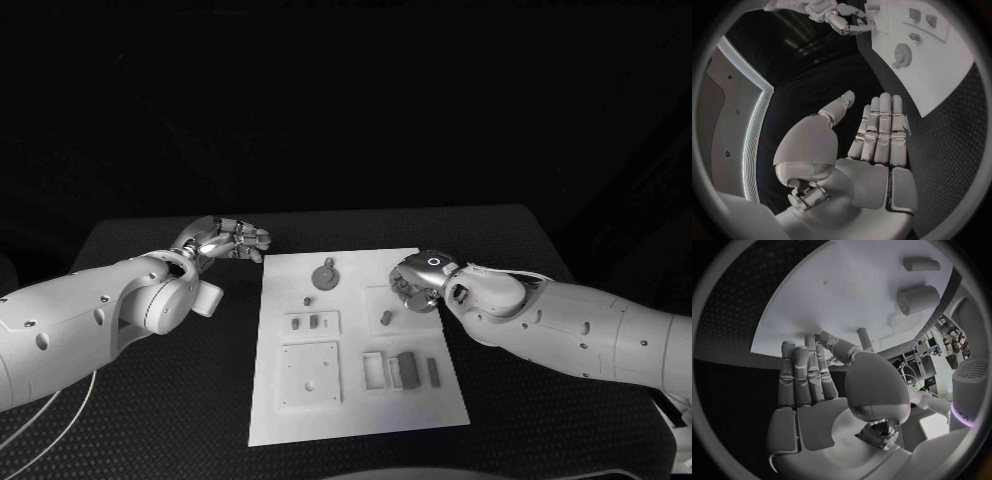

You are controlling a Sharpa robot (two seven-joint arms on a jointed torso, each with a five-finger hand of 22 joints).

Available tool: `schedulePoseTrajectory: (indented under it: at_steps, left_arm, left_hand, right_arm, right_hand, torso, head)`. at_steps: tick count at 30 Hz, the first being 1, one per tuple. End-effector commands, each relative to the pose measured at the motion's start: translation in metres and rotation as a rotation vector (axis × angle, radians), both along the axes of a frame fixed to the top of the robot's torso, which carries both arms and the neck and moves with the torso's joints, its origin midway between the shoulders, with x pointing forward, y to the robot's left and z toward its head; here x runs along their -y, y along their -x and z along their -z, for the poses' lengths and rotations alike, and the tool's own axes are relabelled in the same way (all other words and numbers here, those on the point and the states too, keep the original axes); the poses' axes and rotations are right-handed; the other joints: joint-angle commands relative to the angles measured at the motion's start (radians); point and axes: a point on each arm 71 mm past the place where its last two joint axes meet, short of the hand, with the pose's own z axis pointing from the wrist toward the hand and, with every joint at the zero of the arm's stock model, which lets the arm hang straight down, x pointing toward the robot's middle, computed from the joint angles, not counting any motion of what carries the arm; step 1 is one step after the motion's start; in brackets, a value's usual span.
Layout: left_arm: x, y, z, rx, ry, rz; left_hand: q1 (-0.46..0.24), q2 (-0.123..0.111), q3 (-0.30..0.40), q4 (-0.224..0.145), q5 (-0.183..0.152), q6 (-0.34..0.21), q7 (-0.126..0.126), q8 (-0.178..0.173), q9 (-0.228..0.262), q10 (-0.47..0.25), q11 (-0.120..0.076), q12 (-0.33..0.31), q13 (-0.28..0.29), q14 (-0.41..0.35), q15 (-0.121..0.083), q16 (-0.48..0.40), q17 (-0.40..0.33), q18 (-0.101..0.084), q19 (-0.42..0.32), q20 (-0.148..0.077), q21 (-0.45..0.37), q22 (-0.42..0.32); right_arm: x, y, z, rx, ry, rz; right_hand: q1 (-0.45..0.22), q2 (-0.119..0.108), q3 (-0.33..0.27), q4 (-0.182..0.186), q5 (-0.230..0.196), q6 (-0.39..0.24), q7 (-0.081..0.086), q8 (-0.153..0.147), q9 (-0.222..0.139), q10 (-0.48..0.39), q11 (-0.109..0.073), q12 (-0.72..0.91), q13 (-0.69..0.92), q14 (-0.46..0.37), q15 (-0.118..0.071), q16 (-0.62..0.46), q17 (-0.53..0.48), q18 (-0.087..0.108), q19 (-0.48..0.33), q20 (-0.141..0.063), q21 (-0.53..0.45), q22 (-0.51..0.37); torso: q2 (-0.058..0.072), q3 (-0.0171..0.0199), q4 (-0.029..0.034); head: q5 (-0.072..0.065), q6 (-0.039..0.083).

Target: Assemble the parts on the task board

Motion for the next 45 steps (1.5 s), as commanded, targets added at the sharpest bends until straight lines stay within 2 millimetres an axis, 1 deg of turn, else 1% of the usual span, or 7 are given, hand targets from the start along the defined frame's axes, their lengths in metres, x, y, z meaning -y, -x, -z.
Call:
schedulePoseTrajectory:
  at_steps: [1,8,11,26,34,41,45]
  left_arm:
    - [0.001,0.000,-0.001,0.000,0.009,0.004]
    - [0.001,0.000,-0.001,0.000,0.008,0.001]
    - [0.000,0.000,-0.001,0.000,0.007,-0.001]
    - [-0.002,-0.001,-0.001,-0.001,0.004,-0.006]
    - [-0.002,-0.001,0.000,-0.002,0.004,-0.005]
    - [-0.001,-0.002,0.000,-0.004,0.005,-0.001]
    - [-0.001,-0.002,0.000,-0.006,0.006,0.001]
  left_hand:
    - [-0.008,-0.001,-0.007,0.000,-0.004,-0.006,0.000,0.003,-0.001,-0.006,0.000,0.000,-0.001,0.008,0.000,-0.006,0.002,0.002,0.007,0.000,0.004,-0.001]
    - [-0.007,0.000,-0.008,0.001,-0.004,-0.006,0.000,0.004,-0.001,-0.006,0.000,0.000,-0.002,0.011,-0.002,-0.006,0.008,0.002,0.010,-0.001,0.005,-0.002]
    - [-0.007,-0.001,-0.008,0.001,-0.004,-0.007,0.000,0.004,-0.001,-0.006,0.000,0.000,-0.002,0.013,-0.003,-0.006,0.010,0.002,0.012,-0.001,0.005,-0.003]
    - [-0.006,-0.001,-0.010,0.001,-0.004,-0.010,0.001,0.005,-0.002,-0.005,0.000,0.001,-0.002,0.017,-0.005,-0.007,0.019,0.002,0.017,-0.004,0.006,-0.004]
    - [-0.007,-0.002,-0.010,0.001,-0.004,-0.010,0.001,0.005,-0.002,-0.005,0.000,0.001,-0.002,0.018,-0.006,-0.008,0.021,0.001,0.018,-0.004,0.006,-0.005]
    - [-0.007,-0.003,-0.012,0.002,-0.004,-0.012,0.002,0.005,-0.002,-0.002,-0.002,0.002,-0.002,0.019,-0.006,-0.010,0.026,0.001,0.019,-0.005,0.006,-0.006]
    - [-0.008,-0.003,-0.012,0.003,-0.004,-0.012,0.002,0.005,-0.002,-0.001,-0.002,0.002,-0.002,0.019,-0.006,-0.011,0.027,0.000,0.019,-0.005,0.005,-0.007]
  right_arm:
    - [-0.002,0.009,0.016,-0.042,0.035,-0.011]
    - [-0.004,0.009,0.015,-0.037,0.029,-0.011]
    - [-0.004,0.010,0.014,-0.028,0.019,-0.011]
    - [-0.007,0.011,0.010,-0.003,-0.014,-0.013]
    - [-0.009,0.012,0.007,-0.007,-0.031,-0.011]
    - [-0.006,0.006,-0.004,-0.017,-0.049,0.004]
    - [-0.002,0.002,-0.011,-0.053,-0.081,0.033]
  right_hand:
    - [-0.009,0.002,0.002,0.005,0.004,0.013,-0.003,0.007,0.002,0.017,-0.004,-0.033,-0.135,0.007,-0.007,-0.003,0.002,0.019,0.010,-0.003,0.003,0.002]
    - [-0.014,0.003,0.004,0.002,0.004,0.029,-0.010,0.015,0.003,0.041,-0.013,-0.029,-0.135,0.018,-0.016,-0.005,0.003,0.019,0.020,-0.009,0.004,0.003]
    - [-0.015,0.004,0.004,0.002,0.004,0.033,-0.012,0.017,0.004,0.048,-0.016,-0.027,-0.135,0.020,-0.018,-0.005,0.003,0.019,0.022,-0.010,0.005,0.003]
    - [-0.011,0.005,0.008,0.000,0.004,0.038,-0.014,0.020,0.004,0.058,-0.020,-0.026,-0.135,0.025,-0.023,-0.007,0.004,0.019,0.028,-0.014,0.005,0.003]
    - [-0.011,0.003,0.008,0.000,0.004,0.040,-0.015,0.021,0.004,0.060,-0.021,-0.026,-0.135,0.027,-0.023,-0.007,0.005,0.019,0.030,-0.015,0.005,0.003]
    - [-0.012,0.002,0.008,0.001,0.004,0.040,-0.015,0.021,0.004,0.063,-0.022,-0.026,-0.135,0.029,-0.024,-0.006,0.005,0.019,0.032,-0.015,0.006,0.003]
    - [-0.013,0.002,0.009,0.001,0.004,0.039,-0.015,0.020,0.003,0.062,-0.021,-0.028,-0.136,0.029,-0.024,-0.008,0.005,0.019,0.031,-0.016,0.004,0.003]
  torso:
    - [0.001,0.0014,0.0003]
    - [0.000,0.0004,-0.0001]
    - [0.001,0.0007,-0.0007]
    - [0.000,0.0001,0.0000]
    - [0.000,0.0005,0.0012]
    - [0.000,-0.0006,-0.0001]
    - [0.000,-0.0008,-0.0012]
  head:
    - [0.003,0.000]
    - [0.005,0.000]
    - [0.005,0.000]
    - [0.006,0.001]
    - [0.009,-0.002]
    - [0.009,-0.004]
    - [0.009,-0.002]
